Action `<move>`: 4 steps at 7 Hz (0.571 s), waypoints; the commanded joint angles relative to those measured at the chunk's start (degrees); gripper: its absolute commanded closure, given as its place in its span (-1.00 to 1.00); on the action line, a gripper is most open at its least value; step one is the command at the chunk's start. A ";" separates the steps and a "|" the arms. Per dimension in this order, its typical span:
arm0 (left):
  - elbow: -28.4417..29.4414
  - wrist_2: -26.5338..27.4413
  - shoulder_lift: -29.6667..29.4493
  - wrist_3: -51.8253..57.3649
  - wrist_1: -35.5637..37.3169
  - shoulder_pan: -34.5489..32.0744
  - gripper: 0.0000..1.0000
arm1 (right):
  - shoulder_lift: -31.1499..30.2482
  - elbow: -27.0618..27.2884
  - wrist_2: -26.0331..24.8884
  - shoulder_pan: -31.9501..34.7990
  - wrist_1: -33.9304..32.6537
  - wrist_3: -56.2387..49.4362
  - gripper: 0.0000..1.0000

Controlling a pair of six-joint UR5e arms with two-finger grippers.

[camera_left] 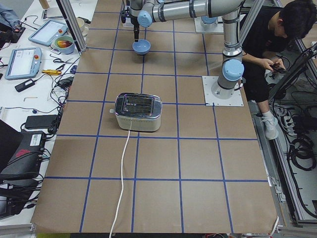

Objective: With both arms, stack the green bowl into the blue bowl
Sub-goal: 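Set the blue bowl at center while the right gripper carries the green bowl above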

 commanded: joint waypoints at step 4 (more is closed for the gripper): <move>-0.56 0.85 19.76 20.51 -19.43 14.04 -1.00 | 5.48 -5.88 5.89 26.15 -9.62 31.35 1.00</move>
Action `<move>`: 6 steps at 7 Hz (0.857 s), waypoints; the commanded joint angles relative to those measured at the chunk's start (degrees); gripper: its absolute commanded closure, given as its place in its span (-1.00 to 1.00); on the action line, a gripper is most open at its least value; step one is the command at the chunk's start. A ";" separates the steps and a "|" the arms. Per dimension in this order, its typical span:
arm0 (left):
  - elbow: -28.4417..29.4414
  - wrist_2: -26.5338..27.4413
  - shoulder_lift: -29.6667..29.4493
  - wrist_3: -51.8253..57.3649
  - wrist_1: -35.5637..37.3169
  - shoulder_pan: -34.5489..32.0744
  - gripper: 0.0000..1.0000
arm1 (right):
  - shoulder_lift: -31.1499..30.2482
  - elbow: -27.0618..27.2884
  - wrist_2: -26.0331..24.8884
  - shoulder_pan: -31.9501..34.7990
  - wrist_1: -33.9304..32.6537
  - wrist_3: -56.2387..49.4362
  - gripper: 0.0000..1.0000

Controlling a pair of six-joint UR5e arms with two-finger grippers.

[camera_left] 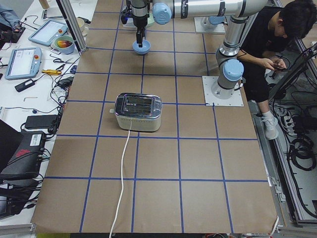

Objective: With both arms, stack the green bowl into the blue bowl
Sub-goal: 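Set the blue bowl at center while the right gripper carries the green bowl above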

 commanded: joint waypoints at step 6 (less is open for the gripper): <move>-0.05 0.61 2.67 -2.66 0.64 0.67 -1.00 | 10.40 -3.78 0.41 8.19 -6.89 9.42 1.00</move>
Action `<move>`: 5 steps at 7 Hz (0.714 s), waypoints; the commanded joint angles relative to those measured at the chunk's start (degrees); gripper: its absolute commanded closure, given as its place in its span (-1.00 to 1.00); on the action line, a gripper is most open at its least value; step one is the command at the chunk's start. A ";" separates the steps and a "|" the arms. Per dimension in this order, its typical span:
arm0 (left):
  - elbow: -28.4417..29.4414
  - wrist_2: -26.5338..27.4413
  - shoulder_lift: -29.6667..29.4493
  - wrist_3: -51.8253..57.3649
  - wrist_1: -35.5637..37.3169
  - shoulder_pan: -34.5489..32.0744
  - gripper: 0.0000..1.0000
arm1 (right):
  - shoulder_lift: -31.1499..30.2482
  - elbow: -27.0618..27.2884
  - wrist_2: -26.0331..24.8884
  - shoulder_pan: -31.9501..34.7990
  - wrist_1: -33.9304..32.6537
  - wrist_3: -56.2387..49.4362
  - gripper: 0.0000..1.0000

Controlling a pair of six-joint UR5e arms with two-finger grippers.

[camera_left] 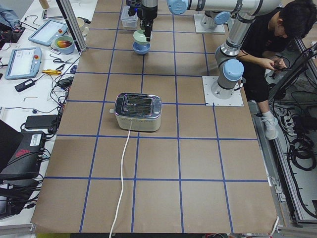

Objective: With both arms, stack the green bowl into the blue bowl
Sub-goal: 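Lower the green bowl into the blue bowl and open the right gripper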

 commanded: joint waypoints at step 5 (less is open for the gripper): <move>1.20 0.23 -1.06 -3.63 2.32 0.46 -1.00 | 1.44 -1.95 1.56 -1.34 -3.62 -0.66 -1.00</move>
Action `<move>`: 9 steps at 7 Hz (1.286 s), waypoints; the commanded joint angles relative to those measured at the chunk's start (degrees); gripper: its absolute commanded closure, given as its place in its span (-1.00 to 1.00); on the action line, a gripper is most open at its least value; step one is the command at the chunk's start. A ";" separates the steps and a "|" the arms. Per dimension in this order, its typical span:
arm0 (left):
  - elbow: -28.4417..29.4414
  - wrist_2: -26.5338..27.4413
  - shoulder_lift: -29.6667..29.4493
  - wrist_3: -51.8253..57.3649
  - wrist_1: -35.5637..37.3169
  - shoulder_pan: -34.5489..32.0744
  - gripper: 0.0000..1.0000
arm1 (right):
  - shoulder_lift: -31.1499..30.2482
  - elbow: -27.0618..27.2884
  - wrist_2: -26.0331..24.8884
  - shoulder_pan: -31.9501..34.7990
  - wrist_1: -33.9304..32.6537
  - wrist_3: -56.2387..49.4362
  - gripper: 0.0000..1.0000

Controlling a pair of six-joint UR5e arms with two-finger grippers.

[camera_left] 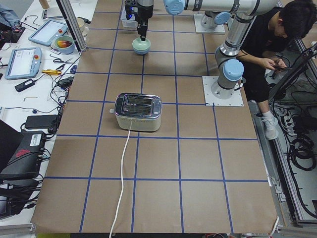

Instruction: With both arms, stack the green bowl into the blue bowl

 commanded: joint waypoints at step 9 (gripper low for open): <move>-0.14 0.02 -0.12 -0.48 -0.50 0.12 -1.00 | -28.24 -2.30 -14.09 -12.44 36.61 -18.48 -1.00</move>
